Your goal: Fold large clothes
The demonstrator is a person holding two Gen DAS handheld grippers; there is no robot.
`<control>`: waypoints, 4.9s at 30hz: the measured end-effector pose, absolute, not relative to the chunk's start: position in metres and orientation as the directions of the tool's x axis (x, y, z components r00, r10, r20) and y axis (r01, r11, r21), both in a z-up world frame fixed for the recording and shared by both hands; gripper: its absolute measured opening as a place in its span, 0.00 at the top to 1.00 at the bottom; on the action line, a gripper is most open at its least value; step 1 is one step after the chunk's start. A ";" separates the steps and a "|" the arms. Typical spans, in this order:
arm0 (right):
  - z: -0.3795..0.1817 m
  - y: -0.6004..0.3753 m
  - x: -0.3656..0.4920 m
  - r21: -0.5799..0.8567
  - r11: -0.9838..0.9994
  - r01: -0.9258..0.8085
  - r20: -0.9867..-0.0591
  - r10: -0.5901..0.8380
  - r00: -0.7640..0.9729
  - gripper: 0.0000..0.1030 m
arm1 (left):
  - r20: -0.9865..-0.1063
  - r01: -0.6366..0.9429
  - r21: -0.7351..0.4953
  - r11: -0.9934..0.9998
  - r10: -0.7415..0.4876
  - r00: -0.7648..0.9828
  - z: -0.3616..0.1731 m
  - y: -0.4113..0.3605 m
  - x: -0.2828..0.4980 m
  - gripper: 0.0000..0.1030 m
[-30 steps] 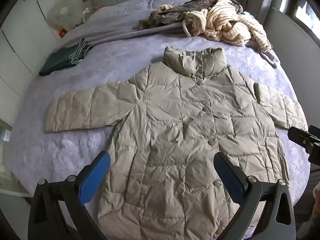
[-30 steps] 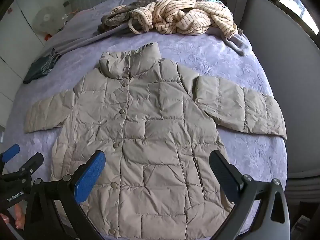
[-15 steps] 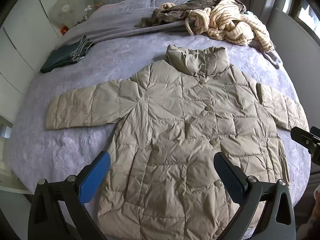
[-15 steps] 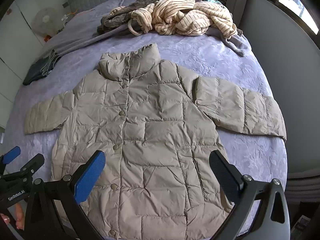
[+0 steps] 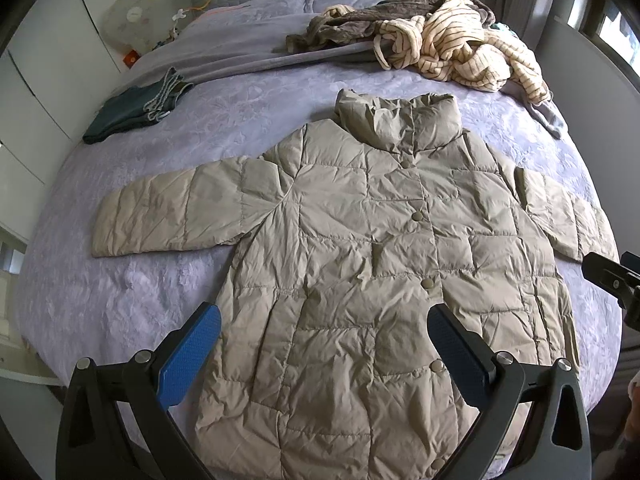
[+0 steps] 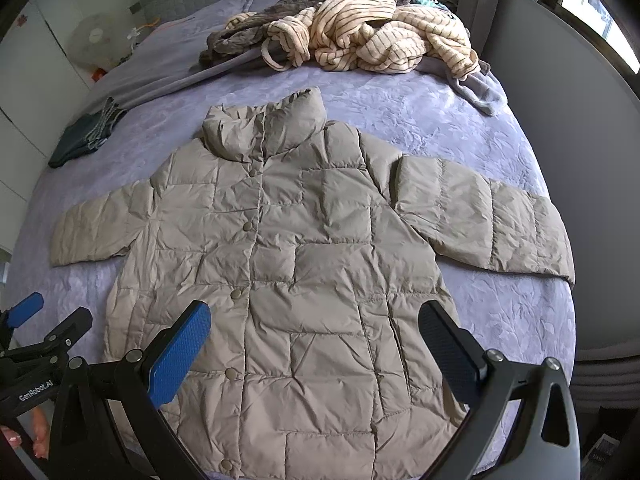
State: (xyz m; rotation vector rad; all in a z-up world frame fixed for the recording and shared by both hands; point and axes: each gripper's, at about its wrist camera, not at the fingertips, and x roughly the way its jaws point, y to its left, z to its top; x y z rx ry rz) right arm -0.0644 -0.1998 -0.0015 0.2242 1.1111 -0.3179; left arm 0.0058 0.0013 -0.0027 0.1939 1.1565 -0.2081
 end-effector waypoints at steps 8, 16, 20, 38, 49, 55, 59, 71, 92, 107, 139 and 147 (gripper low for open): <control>0.000 -0.194 -0.062 0.019 0.936 0.351 -0.902 -0.135 0.410 0.00 | -0.920 0.260 0.045 0.965 -0.062 0.387 -0.002 0.001 0.006 0.00; 0.001 -0.193 -0.061 0.020 0.936 0.350 -0.902 -0.134 0.410 0.00 | -0.920 0.261 0.045 0.964 -0.062 0.387 -0.002 0.001 0.006 0.00; 0.000 -0.194 -0.062 0.020 0.937 0.350 -0.902 -0.134 0.410 0.00 | -0.920 0.261 0.045 0.964 -0.062 0.388 -0.002 0.000 0.006 0.00; 0.001 -0.194 -0.062 0.022 0.936 0.351 -0.902 -0.133 0.411 0.00 | -0.920 0.261 0.046 0.964 -0.061 0.388 -0.003 0.000 0.005 0.00; 0.001 -0.192 -0.061 0.022 0.937 0.348 -0.901 -0.132 0.413 0.00 | -0.919 0.262 0.046 0.964 -0.061 0.389 -0.003 0.000 0.005 0.00; 0.001 -0.192 -0.060 0.022 0.937 0.348 -0.901 -0.133 0.413 0.00 | -0.920 0.258 0.045 0.965 -0.061 0.388 -0.003 0.001 0.005 0.00; 0.001 -0.192 -0.060 0.022 0.937 0.349 -0.901 -0.133 0.413 0.00 | -0.920 0.258 0.045 0.965 -0.061 0.388 -0.003 0.002 0.005 0.00; 0.000 -0.192 -0.059 0.023 0.937 0.348 -0.901 -0.132 0.413 0.00 | -0.920 0.259 0.045 0.965 -0.061 0.388 -0.003 0.002 0.005 0.00; -0.001 -0.184 -0.055 0.028 0.941 0.338 -0.904 -0.120 0.409 0.00 | -0.924 0.231 0.029 0.973 -0.062 0.377 -0.007 0.015 0.007 0.00; -0.022 -0.178 -0.039 0.049 0.930 0.364 -0.918 -0.101 0.383 0.00 | -0.947 0.195 -0.106 0.975 -0.159 0.280 -0.048 0.048 0.039 0.00; -0.162 -0.053 0.125 0.370 0.900 0.232 -0.861 0.239 0.449 0.00 | -0.824 -0.344 -0.471 0.812 -0.265 0.501 -0.216 0.338 0.260 0.89; -0.200 -0.028 0.171 0.565 0.791 0.235 -0.780 0.419 0.466 0.83 | -0.747 -0.121 -0.389 0.913 -0.236 0.621 -0.127 0.306 0.232 0.89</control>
